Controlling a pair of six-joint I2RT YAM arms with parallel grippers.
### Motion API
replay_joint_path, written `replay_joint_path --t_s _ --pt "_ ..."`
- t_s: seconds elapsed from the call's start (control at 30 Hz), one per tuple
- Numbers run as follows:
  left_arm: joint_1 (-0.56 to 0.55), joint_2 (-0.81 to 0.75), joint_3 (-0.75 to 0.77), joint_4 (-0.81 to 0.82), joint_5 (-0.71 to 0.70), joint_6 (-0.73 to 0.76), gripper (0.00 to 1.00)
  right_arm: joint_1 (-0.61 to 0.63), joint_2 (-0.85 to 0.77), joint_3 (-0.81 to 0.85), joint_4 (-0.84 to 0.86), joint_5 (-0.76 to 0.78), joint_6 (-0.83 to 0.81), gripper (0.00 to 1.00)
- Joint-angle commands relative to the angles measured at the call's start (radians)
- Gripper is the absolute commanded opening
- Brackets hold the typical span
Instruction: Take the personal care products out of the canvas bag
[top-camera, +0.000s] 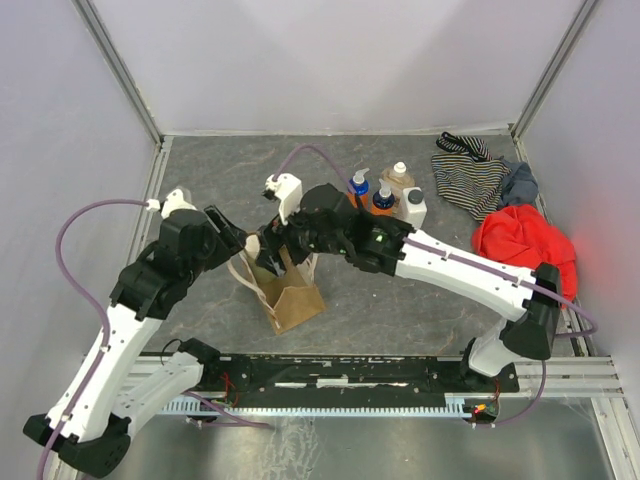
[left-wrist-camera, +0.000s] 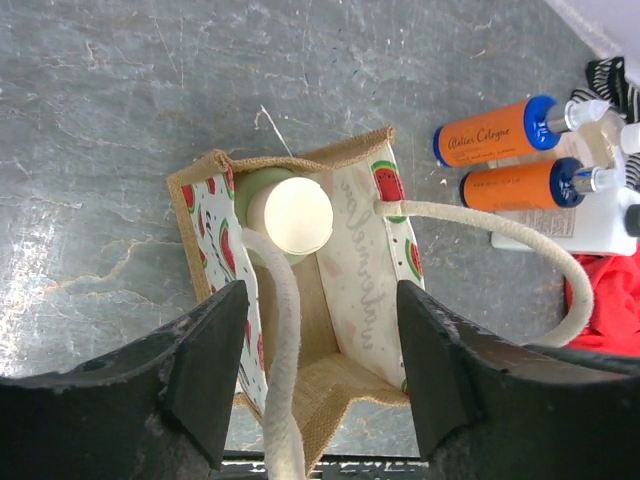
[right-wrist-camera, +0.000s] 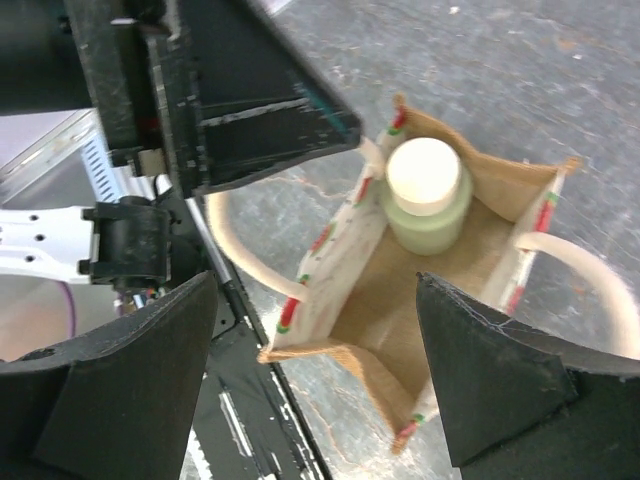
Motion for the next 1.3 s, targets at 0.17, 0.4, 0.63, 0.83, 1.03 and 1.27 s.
replay_joint_path --t_s 0.17,0.4,0.63,0.83,1.03,1.27 --pt "-0.003 -0.067 0.066 -0.040 -0.133 -0.010 0.76 0.073 0.066 0.096 -0.005 0.025 -0.017 0.89" --pt "-0.003 -0.026 0.048 -0.060 -0.181 -0.012 0.78 0.053 0.161 0.110 0.007 0.079 -0.036 0.91" --pt "0.000 0.043 -0.002 0.042 -0.240 0.032 0.81 0.004 0.262 0.148 0.037 0.055 -0.048 0.91" --pt "0.038 0.114 -0.018 0.095 -0.225 0.055 0.82 -0.032 0.313 0.144 0.113 0.047 -0.047 0.91" --pt "0.117 0.135 -0.045 0.119 -0.180 0.073 0.83 -0.049 0.388 0.156 0.181 0.019 -0.020 0.90" --pt "0.236 0.146 -0.086 0.139 -0.091 0.113 0.82 -0.049 0.467 0.207 0.160 0.039 -0.025 0.79"
